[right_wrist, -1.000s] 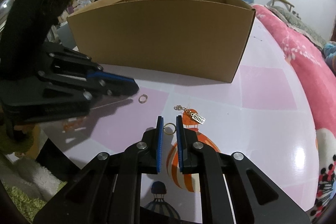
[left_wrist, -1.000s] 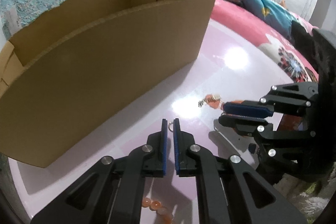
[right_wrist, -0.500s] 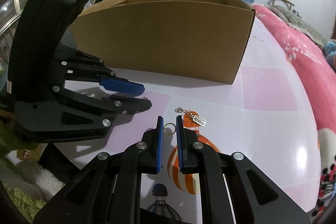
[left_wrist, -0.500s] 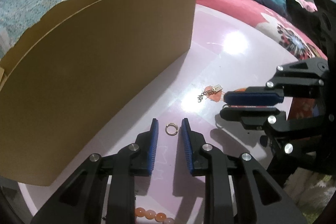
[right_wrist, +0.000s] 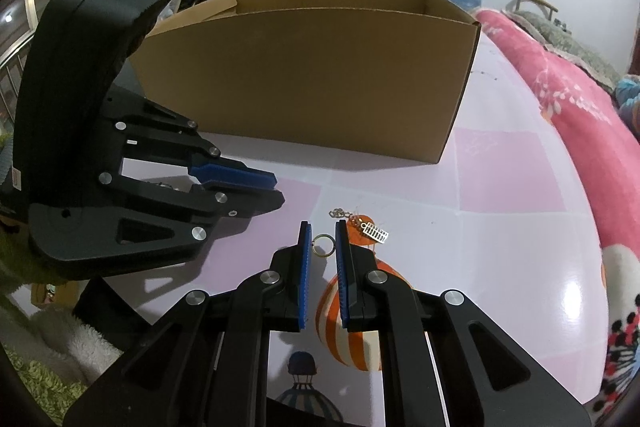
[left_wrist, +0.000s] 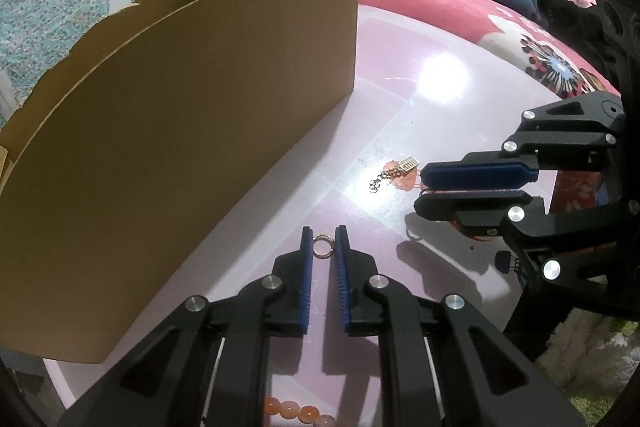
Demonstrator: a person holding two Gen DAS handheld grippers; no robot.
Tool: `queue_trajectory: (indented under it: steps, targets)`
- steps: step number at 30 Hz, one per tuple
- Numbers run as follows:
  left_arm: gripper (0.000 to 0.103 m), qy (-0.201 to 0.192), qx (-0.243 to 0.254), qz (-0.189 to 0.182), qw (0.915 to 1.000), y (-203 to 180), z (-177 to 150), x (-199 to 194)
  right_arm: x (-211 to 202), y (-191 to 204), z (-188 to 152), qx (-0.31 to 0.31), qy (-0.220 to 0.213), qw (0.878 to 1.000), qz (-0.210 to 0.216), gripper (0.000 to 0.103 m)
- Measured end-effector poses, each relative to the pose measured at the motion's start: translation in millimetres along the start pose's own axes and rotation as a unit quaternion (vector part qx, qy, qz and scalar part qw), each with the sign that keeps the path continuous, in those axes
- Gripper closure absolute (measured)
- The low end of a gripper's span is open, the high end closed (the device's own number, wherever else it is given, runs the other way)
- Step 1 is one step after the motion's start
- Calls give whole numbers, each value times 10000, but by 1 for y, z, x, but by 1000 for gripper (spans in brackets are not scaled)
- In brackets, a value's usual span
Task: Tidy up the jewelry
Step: 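Hold the gold ring in the left tool while the right tool opens near the other ring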
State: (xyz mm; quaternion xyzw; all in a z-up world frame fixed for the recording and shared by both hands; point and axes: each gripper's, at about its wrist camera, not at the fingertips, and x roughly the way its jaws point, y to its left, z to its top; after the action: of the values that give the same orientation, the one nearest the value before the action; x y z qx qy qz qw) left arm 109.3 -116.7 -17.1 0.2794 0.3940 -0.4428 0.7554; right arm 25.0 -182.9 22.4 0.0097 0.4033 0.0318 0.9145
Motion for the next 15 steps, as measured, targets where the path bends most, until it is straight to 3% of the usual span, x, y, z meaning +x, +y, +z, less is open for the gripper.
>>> queue_trajectory:
  steps: [10,15]
  targets:
    - [93,-289,-99,56,9995,1,-1,-27,-17,5,3,-48,-216,9997,-97,93]
    - [93,-740,-126,176,9970,5,10,-68,-46,5,26,-105,-721,9973,-122,93]
